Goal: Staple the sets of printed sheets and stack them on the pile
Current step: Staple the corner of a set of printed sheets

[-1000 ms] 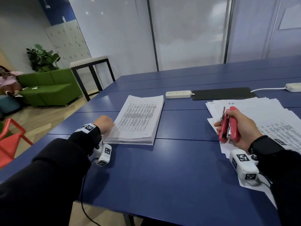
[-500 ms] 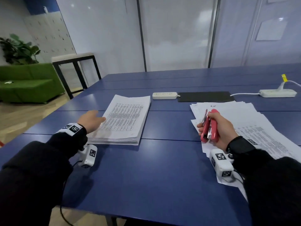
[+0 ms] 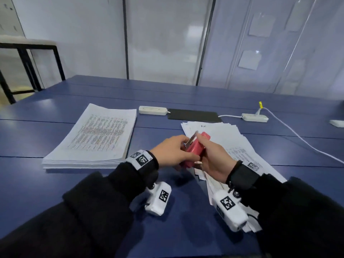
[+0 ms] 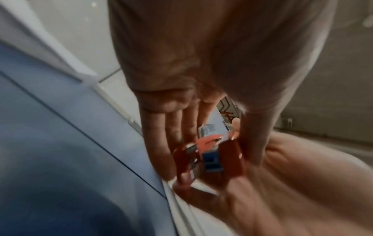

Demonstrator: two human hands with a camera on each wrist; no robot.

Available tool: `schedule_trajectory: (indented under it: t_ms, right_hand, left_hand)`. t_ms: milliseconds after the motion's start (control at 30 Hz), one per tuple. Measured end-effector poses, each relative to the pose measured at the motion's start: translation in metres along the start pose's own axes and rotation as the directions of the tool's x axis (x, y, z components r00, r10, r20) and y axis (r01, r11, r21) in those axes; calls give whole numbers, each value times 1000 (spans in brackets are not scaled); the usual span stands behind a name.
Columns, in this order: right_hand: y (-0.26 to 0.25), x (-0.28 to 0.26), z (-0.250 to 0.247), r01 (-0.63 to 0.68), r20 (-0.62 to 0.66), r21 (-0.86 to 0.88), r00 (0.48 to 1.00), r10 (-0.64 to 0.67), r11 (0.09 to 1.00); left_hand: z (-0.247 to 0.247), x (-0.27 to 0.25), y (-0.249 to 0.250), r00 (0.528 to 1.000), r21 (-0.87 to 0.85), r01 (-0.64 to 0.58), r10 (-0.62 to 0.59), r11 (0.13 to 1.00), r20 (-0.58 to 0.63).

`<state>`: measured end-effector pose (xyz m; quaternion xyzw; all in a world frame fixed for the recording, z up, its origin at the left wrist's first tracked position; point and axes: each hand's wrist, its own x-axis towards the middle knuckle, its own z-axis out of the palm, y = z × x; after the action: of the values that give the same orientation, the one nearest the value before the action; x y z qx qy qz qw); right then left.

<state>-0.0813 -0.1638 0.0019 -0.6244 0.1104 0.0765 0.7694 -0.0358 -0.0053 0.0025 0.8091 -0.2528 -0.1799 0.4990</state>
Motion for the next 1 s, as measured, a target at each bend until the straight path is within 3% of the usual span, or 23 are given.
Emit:
schedule_trajectory:
  t_ms: [67, 167, 200, 267, 333, 367, 500, 633, 700, 800, 900, 1000]
  right_hand:
    - [-9, -5, -20, -48, 49, -198, 997, 58, 979]
    - [-30, 0, -56, -28, -138, -536, 989, -55, 844]
    - [-36, 5, -69, -38, -212, -672, 967, -143, 740]
    - [-45, 19, -95, -187, -314, -879, 920, -237, 439]
    - [-42, 34, -113, -335, -366, -924, 915, -171, 183]
    - [-39, 40, -118, -347, -361, -928, 928, -95, 138]
    - [-37, 41, -112, -130, -115, -983, 986, 119, 129]
    - [-41, 30, -97, 76, 88, -995, 966, 243, 59]
    - [-37, 33, -94, 61, 79, -993, 979, 188, 99]
    - [-33, 42, -95, -83, -83, -993, 997, 2, 87]
    - [-40, 48, -96, -165, -165, -986, 986, 8, 22]
    - [-52, 48, -95, -134, -134, -991, 991, -1, 17]
  left_hand:
    - [-2, 2, -5, 999, -147, 31, -29, 989, 21]
    - [-15, 4, -20, 983, -335, 71, -123, 939, -137]
    - [-21, 5, -26, 966, -397, 80, -169, 914, -196]
    - [-31, 8, -39, 943, -487, 70, -216, 870, -252]
    - [-36, 9, -46, 936, -572, 40, -231, 819, -265]
    - [-36, 9, -47, 936, -618, 28, -237, 786, -259]
    - [-35, 10, -53, 956, -769, 0, -226, 639, -188]
    - [-34, 13, -54, 942, -828, -30, -260, 560, -210]
    - [-34, 13, -53, 925, -861, -41, -306, 507, -224]
    - [-34, 10, -51, 923, -907, -17, -342, 420, -176]
    - [-34, 7, -52, 925, -901, 45, -358, 431, -125]
    - [-35, 7, -51, 921, -883, 67, -369, 464, -124]
